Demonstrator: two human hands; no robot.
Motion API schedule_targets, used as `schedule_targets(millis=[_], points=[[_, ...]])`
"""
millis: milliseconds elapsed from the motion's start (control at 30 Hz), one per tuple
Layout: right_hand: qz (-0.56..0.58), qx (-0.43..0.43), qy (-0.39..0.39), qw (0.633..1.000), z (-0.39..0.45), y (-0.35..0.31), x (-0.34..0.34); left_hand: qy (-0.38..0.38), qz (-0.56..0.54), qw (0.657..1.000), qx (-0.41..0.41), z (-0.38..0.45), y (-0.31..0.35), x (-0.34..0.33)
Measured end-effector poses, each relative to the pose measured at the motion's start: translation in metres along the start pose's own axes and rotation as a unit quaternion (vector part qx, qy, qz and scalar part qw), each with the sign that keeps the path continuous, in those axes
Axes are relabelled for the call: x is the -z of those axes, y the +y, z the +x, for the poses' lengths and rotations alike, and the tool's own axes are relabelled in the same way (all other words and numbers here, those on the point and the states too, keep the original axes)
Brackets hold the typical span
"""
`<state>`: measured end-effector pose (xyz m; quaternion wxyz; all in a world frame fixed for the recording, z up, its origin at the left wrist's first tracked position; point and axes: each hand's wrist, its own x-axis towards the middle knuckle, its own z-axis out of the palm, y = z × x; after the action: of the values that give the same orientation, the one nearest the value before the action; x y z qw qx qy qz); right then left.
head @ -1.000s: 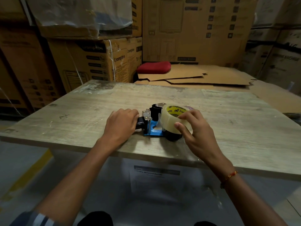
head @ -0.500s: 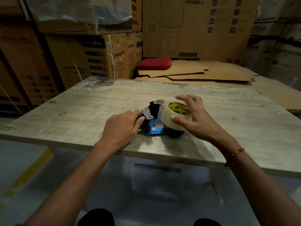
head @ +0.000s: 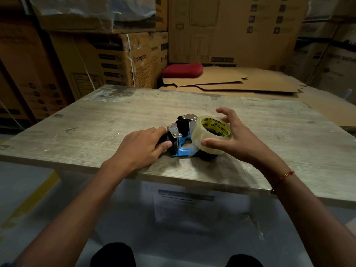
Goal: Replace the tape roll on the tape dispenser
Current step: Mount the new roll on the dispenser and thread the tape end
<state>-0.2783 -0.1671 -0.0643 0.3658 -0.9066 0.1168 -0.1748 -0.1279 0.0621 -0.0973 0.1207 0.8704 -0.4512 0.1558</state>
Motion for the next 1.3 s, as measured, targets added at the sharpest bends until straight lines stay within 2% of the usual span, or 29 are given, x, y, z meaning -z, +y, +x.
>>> schedule_targets(millis=[400, 567, 833, 1100, 1167, 1300], points=[[-0.057, -0.006, -0.04, 0.998, 0.008, -0.013, 0.008, -0.021, -0.017, 0.999, -0.026, 0.002, -0.007, 0.001], [-0.132, 0.004, -0.077, 0.988, 0.017, -0.015, 0.006, -0.027, -0.028, 0.999, -0.034, 0.003, -0.007, 0.003], [-0.088, -0.02, -0.085, 0.992, 0.008, 0.003, -0.01, -0.021, -0.037, 0.999, -0.028, 0.001, -0.007, 0.003], [-0.071, -0.012, -0.053, 0.996, 0.003, 0.018, -0.019, -0.015, -0.04, 0.999, -0.021, 0.0, -0.005, 0.002], [-0.102, -0.008, -0.029, 0.994, 0.001, 0.018, -0.023, -0.009, -0.036, 0.999, -0.011, -0.002, -0.002, 0.003], [-0.227, 0.001, 0.078, 0.971, -0.01, 0.016, -0.041, 0.012, -0.008, 1.0, 0.018, -0.013, 0.013, 0.002]])
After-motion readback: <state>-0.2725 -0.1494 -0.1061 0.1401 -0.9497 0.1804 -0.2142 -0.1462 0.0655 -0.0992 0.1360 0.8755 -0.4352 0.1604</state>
